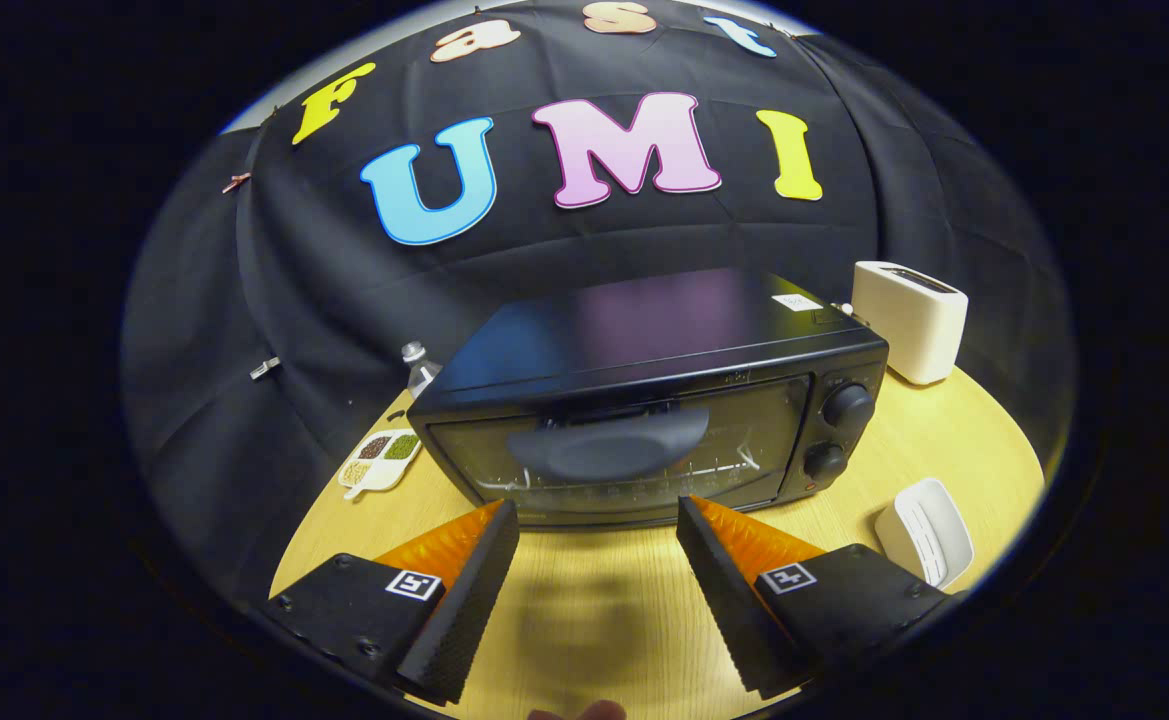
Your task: Open the toaster oven, put the food inside, and close the toaster oven door.
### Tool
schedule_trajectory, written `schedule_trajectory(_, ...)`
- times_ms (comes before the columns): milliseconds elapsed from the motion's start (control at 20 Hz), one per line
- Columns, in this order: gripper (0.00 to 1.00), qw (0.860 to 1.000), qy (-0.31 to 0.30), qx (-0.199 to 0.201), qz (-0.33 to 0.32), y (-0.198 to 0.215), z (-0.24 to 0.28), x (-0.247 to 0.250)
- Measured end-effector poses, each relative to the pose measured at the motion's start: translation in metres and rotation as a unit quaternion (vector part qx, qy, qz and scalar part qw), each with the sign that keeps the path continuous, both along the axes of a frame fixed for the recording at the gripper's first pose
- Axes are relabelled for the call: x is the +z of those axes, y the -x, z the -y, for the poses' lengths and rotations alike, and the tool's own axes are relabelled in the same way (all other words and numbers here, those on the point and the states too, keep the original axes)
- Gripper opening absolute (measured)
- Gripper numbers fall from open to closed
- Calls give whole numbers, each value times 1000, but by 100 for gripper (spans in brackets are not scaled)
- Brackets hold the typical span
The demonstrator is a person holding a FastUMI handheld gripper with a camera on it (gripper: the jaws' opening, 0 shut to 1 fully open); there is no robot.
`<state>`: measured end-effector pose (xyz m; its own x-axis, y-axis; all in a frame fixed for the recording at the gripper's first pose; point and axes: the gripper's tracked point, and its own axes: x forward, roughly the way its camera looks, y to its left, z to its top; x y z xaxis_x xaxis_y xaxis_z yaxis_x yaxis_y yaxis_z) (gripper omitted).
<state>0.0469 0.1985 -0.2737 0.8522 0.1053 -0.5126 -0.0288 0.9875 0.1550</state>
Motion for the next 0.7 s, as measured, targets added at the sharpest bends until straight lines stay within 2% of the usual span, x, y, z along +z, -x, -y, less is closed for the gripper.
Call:
schedule_trajectory(350,99,999,45,-11,26,-13,36,28)
schedule_trajectory(700,99,990,105,-23,95,-18,102,112)
